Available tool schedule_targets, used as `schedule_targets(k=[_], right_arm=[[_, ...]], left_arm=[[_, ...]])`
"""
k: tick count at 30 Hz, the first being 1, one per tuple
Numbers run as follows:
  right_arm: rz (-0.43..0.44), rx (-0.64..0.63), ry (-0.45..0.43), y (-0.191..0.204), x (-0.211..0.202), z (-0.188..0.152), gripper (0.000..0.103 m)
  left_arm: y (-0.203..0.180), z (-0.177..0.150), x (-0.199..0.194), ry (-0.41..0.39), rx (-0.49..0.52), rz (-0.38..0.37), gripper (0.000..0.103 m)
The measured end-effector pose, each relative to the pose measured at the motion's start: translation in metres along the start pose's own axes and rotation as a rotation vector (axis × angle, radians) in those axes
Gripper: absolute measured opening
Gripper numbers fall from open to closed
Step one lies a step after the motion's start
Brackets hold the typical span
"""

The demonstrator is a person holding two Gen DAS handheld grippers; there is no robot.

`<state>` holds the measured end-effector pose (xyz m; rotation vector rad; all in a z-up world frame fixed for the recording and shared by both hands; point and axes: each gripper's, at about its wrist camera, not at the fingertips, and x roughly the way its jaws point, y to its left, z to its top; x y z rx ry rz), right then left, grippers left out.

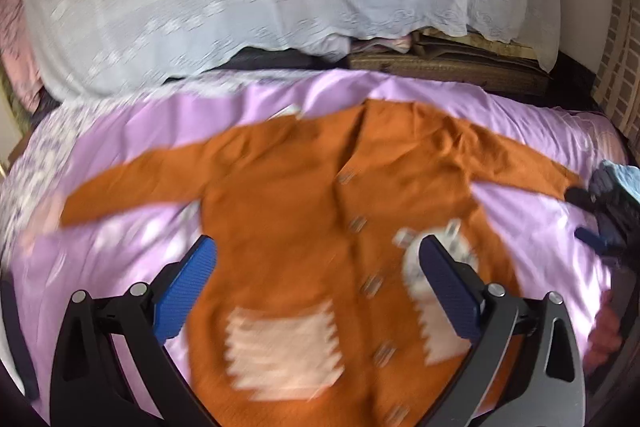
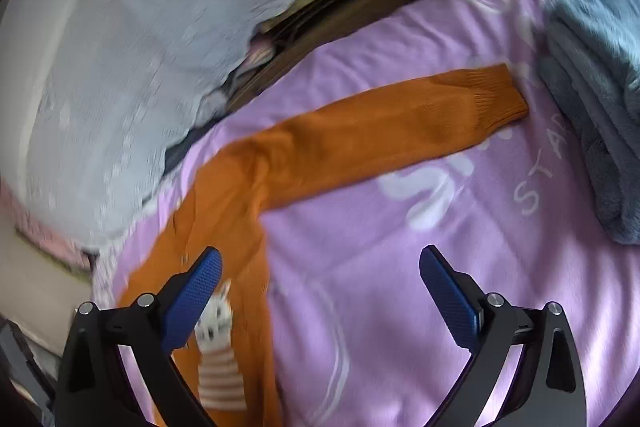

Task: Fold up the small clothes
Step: 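Grasp the cuff of one cardigan sleeve with the right tool, then carry the held sleeve across the cardigan body with the right tool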

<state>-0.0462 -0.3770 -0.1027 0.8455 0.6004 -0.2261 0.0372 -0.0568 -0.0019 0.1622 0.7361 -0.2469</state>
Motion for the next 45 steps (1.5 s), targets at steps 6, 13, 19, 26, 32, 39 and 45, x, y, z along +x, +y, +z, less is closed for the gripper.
schedule_targets(k=[6,13,19,26,32,39,45], right_arm=[[0.048,0.304,0.013,-0.052,0.028,0.023,0.076],[0.005,0.43,-0.097,-0.072,0.045,0.047,0.064],[-0.069,0.36,-0.178,-0.073,0.05,0.052,0.035],[-0.067,0.244,-0.213,-0.053,0.033,0.049,0.014],[-0.014,0.028,-0.247,0.0,0.015,0.048,0.014],[0.088,-0.255,-0.251,0.085,-0.002,0.027,0.014],[0.127,-0.42,-0.206,0.147,0.007,0.004,0.014]], left_arm=[[-0.076,0.038,0.086,0.099,0.014,-0.04,0.098],[-0.078,0.018,0.154,0.203,-0.061,-0.051,0.083],[-0.06,0.018,0.153,0.183,-0.109,-0.13,0.083],[-0.035,0.033,0.133,0.132,-0.141,-0.108,0.082],[-0.02,0.036,0.137,0.163,-0.163,-0.1,0.082],[-0.044,0.051,0.134,0.138,-0.088,-0.138,0.084],[-0.043,0.061,0.137,0.131,-0.074,-0.16,0.088]])
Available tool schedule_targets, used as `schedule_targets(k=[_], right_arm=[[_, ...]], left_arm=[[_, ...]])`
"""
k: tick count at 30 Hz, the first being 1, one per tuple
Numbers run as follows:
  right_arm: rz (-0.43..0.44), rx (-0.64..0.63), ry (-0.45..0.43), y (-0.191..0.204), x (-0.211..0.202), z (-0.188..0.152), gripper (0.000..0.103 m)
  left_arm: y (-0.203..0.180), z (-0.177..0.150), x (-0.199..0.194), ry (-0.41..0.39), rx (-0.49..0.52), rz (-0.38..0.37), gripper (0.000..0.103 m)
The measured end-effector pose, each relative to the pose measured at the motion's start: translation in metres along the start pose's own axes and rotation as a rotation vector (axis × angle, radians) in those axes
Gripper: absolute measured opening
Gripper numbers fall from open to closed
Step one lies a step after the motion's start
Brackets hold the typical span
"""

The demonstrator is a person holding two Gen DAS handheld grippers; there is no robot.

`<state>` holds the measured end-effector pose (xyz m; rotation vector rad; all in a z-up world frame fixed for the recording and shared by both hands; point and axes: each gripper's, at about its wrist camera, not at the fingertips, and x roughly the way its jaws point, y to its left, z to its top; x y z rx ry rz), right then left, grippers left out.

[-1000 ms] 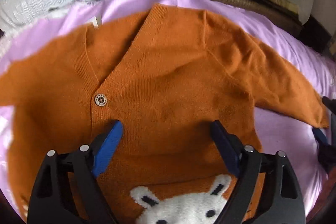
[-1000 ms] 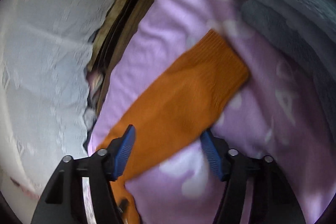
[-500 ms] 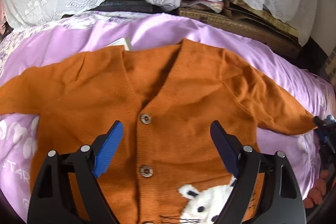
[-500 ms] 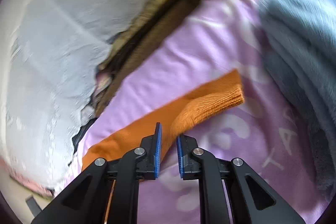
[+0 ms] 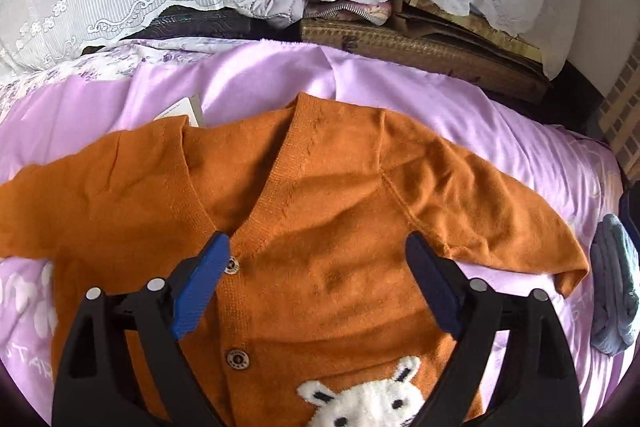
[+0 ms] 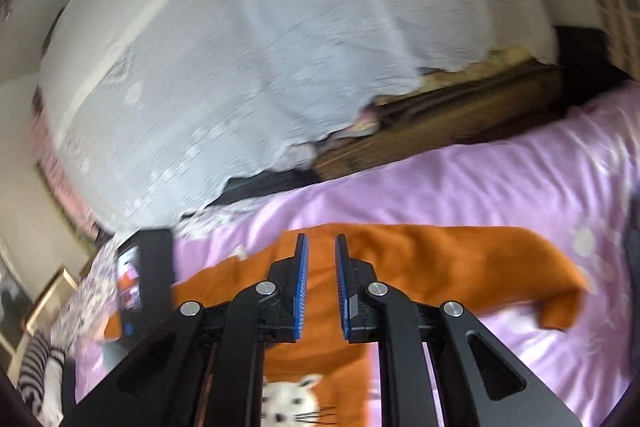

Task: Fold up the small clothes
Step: 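Carry the held sleeve across the cardigan body with the right tool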

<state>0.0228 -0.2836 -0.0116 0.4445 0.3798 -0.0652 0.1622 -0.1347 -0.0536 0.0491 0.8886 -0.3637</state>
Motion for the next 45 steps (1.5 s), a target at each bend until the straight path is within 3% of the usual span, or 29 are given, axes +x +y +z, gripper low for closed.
schedule_targets(k=[1,3,4,6,9,13,17,21,22,23,24,28,35,45], right_arm=[[-0.028,0.005,0.009,0.0,0.004,0.002,0.014],[-0.066,0.075,0.021,-0.016,0.003,0.002,0.038],[-0.087,0.133,0.019,-0.031,-0.002,-0.003,0.064],[-0.141,0.304,0.031,-0.083,-0.012,-0.018,0.065],[-0.132,0.465,0.114,-0.131,-0.015,-0.048,0.063],[-0.111,0.626,0.165,-0.163,-0.014,-0.072,0.063],[-0.135,0.767,0.099,-0.201,-0.003,-0.071,0.056],[-0.136,0.863,0.016,-0.221,0.0,-0.055,0.057],[-0.153,0.859,-0.006,-0.219,0.005,-0.05,0.053],[-0.154,0.851,-0.028,-0.222,0.008,-0.044,0.026],[-0.144,0.854,-0.041,-0.22,0.014,-0.043,0.006],[-0.157,0.863,-0.071,-0.21,0.018,-0.037,0.006],[-0.019,0.613,-0.061,-0.133,0.015,-0.003,0.006],[0.12,0.313,0.041,-0.025,0.028,0.005,0.006]], left_arm=[[0.002,0.0,0.002,0.002,0.0,0.011,0.088],[0.011,-0.001,0.005,0.007,-0.015,0.044,0.088],[0.017,-0.001,0.007,0.015,-0.04,0.047,0.088],[0.024,-0.002,0.012,0.041,-0.078,0.012,0.088],[0.02,-0.006,0.018,0.055,-0.072,0.012,0.088],[0.008,-0.014,0.027,0.065,-0.014,0.06,0.088],[0.009,-0.016,0.032,0.08,-0.018,0.068,0.088],[0.013,-0.016,0.034,0.085,-0.033,0.065,0.088],[0.013,-0.016,0.034,0.087,-0.033,0.066,0.088],[0.014,-0.016,0.035,0.087,-0.032,0.069,0.088],[0.014,-0.016,0.036,0.087,-0.03,0.073,0.088],[0.017,-0.014,0.036,0.086,-0.035,0.075,0.088],[0.034,-0.004,0.026,0.07,-0.095,0.051,0.088],[0.04,0.003,0.018,0.059,-0.113,0.006,0.088]])
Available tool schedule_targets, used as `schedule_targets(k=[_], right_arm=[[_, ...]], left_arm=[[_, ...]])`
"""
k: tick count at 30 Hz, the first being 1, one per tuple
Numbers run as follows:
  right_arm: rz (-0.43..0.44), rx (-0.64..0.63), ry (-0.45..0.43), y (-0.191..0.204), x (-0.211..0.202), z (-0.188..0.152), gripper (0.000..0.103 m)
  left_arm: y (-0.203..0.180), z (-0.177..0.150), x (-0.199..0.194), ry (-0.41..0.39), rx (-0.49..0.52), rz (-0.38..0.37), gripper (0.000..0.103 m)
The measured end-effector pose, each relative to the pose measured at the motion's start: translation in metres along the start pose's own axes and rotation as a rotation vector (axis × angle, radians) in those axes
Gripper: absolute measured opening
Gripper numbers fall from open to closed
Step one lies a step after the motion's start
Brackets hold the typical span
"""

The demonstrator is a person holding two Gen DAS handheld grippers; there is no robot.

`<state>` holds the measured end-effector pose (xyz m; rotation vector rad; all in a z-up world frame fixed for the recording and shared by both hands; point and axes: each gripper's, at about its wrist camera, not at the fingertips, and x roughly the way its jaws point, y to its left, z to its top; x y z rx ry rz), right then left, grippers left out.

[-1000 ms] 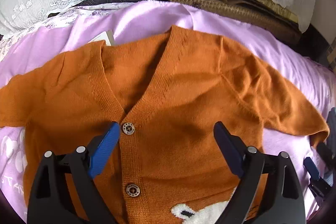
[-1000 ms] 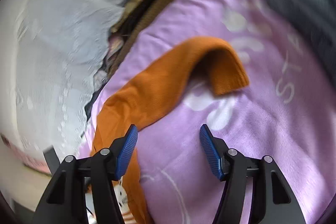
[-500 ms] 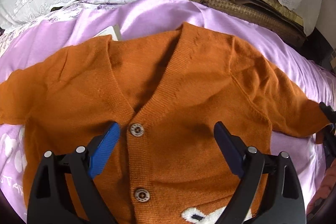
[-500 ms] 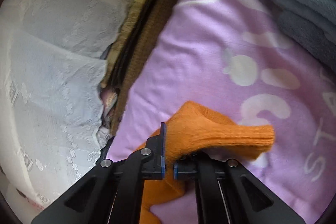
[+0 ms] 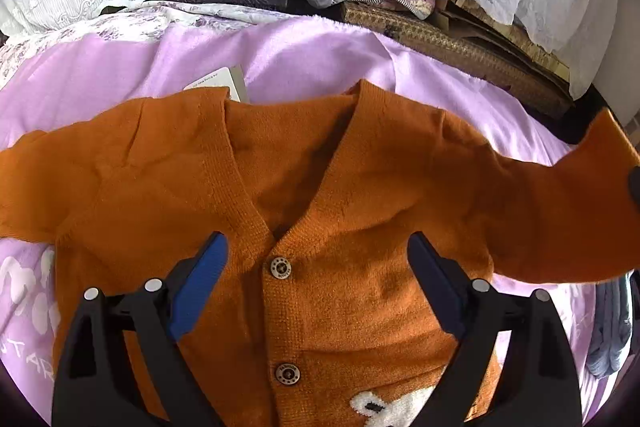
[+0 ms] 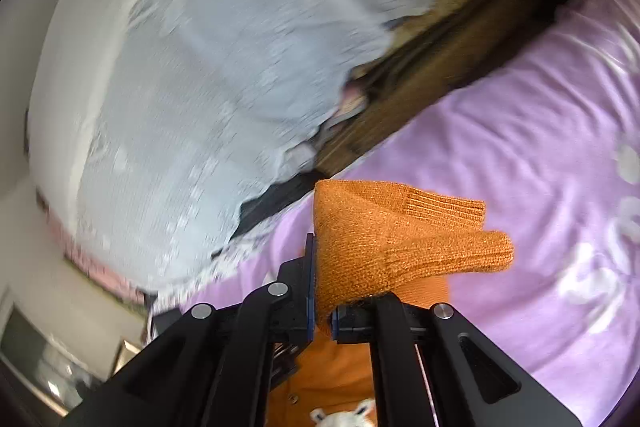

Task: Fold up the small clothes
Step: 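Carry the held sleeve across the cardigan body with the right tool, then open the right tool to release the sleeve onto the body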

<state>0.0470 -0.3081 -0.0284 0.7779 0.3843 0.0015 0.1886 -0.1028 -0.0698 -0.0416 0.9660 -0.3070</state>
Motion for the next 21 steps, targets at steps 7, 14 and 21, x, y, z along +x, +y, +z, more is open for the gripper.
schedule_targets(k=[7,14,21], right_arm=[[0.011,-0.148,0.088,0.058,0.05,-0.024,0.006],[0.001,-0.224,0.193,0.087,0.1,-0.056,0.006],[-0.03,-0.337,0.472,0.099,0.165,-0.111,0.057]], left_arm=[[0.024,0.01,0.007,0.014,-0.057,0.001,0.089],[0.072,0.019,0.007,0.004,-0.165,0.095,0.089],[0.155,0.025,-0.019,-0.05,-0.366,0.224,0.089]])
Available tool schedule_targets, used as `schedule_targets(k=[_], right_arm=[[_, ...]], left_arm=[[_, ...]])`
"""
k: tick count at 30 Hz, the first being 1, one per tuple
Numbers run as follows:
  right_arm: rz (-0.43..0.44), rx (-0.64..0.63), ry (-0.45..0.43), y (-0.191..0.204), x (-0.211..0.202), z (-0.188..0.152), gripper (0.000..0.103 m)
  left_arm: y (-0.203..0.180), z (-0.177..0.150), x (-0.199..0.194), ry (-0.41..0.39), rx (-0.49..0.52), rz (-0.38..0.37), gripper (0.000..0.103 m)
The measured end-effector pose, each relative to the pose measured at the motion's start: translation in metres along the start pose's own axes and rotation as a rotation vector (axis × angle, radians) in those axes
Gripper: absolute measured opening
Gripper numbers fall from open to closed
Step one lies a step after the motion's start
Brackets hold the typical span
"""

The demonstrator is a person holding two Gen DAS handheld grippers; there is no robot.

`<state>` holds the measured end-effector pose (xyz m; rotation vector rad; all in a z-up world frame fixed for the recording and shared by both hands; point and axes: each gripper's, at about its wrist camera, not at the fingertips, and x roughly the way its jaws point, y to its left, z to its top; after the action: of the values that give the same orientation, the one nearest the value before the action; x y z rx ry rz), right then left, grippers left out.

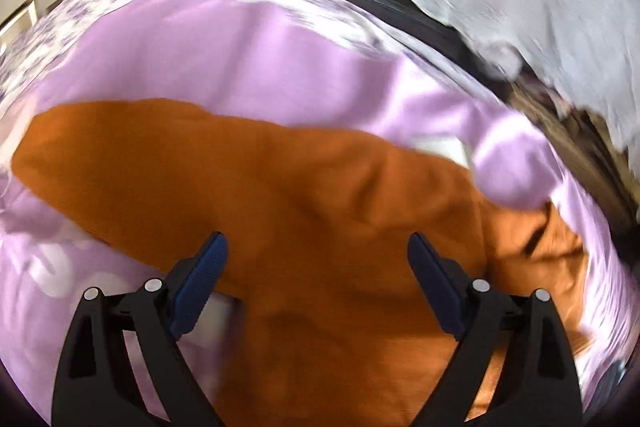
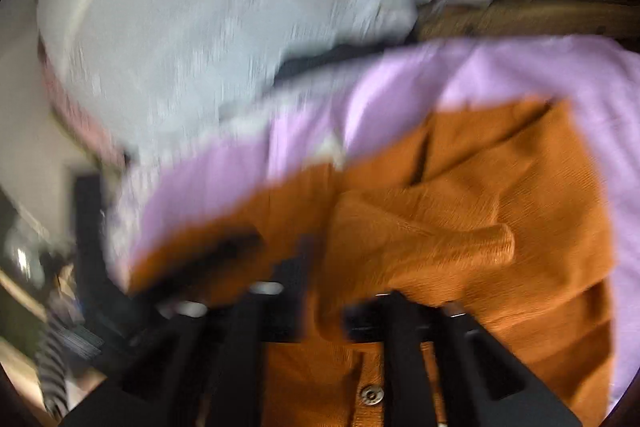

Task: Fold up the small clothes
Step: 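Open the right tool to release the sleeve onto the body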

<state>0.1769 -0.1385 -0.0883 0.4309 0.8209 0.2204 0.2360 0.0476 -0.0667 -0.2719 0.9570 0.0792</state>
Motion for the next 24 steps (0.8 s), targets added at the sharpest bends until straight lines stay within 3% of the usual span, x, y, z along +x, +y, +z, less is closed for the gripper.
schedule_targets(k=[3,7,11,14,17,20,21,23,24], right_arm=[[-0.047,-0.088,-0.014,0.009,-0.007,-0.009,0.056],[-0.021,-0.13,-0.12,0.007,-0.062,-0.01,0.057],[-0.106,-0.016,-0.252,-0.038,-0.106,0.004,0.057],[-0.037,0.086,-0.237,-0.076,-0.113,0.01,0.048],[-0.003,0.216,-0.288,-0.106,-0.122,0.009,0.046],[0.012,0.257,-0.273,-0.12,-0.12,0.013,0.046],[0.013,0.258,-0.269,-0.121,-0.119,0.013,0.046],[0.047,0.241,-0.241,-0.116,-0.113,0.014,0.046],[0.081,0.229,-0.213,-0.112,-0.106,0.016,0.046]], left_arm=[[0.011,0.004,-0.008,-0.02,-0.014,0.014,0.089],[0.002,0.0,-0.022,-0.035,0.041,-0.013,0.089],[-0.04,-0.016,-0.04,-0.042,0.18,-0.096,0.089],[-0.082,-0.04,-0.054,-0.093,0.345,-0.098,0.093],[-0.118,-0.067,-0.064,-0.179,0.495,-0.025,0.094],[-0.146,-0.093,-0.063,-0.242,0.649,0.03,0.098],[-0.156,-0.105,-0.054,-0.288,0.717,0.12,0.098],[-0.162,-0.111,-0.035,-0.326,0.759,0.266,0.098],[-0.158,-0.109,-0.027,-0.322,0.752,0.304,0.098]])
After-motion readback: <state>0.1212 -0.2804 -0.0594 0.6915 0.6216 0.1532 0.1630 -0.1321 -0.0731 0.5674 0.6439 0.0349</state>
